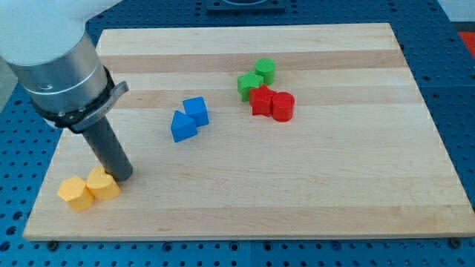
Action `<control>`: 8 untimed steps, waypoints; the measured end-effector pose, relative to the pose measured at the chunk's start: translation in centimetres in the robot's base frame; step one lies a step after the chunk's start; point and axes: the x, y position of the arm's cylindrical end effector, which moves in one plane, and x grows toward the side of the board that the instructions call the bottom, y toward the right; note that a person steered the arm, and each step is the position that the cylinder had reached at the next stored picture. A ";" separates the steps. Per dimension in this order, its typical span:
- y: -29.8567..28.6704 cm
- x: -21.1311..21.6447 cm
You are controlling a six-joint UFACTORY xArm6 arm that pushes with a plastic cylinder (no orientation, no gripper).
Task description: Separate the blue triangle from the blue cube
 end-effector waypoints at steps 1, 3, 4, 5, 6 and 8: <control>0.0 0.4; 5.2 -3.7; 5.2 -4.5; 4.0 -4.8; 3.0 -5.3; 2.9 -10.4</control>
